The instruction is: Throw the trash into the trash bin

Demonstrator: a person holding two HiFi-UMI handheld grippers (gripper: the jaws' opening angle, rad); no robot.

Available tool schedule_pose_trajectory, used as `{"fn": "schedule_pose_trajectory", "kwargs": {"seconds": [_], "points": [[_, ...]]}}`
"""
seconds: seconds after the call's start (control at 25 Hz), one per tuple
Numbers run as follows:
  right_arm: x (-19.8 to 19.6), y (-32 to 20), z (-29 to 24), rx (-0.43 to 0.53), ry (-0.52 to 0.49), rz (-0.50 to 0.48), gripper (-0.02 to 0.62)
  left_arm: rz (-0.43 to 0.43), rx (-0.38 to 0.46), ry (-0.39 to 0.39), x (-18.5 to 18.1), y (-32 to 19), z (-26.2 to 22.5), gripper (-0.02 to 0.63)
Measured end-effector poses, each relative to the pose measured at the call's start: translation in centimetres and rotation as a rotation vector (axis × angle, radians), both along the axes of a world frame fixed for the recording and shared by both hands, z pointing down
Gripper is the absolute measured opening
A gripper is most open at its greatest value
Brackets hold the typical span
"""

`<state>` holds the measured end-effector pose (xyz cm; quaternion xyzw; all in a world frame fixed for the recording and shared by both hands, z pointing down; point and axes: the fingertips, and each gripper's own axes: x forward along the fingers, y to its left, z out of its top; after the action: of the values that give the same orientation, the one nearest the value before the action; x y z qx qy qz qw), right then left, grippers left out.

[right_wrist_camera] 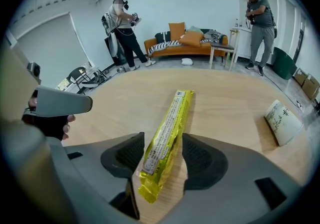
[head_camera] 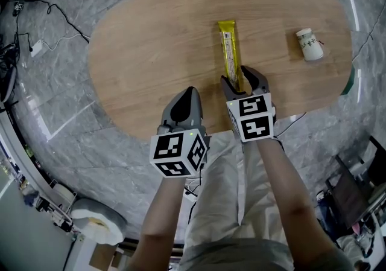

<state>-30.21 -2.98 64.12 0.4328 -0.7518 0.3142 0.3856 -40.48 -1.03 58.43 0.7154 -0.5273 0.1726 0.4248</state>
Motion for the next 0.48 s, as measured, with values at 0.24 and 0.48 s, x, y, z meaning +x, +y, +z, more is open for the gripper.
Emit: {"fn": "schedule_pose_trajectory", "kwargs": {"seconds": [0.24, 0.48], "points": [[-0.3, -0.1, 1.2, -0.018, 0.01, 0.002, 0.199, 0.006, -0.01, 0.002, 0.0, 0.0, 0.6, 0.0], [-0.3, -0.1, 1.8, -0.027, 0.021, 0.007, 0.199, 0.005, -0.017, 0.001, -0.3, 0.0, 1.0, 0.0]]}}
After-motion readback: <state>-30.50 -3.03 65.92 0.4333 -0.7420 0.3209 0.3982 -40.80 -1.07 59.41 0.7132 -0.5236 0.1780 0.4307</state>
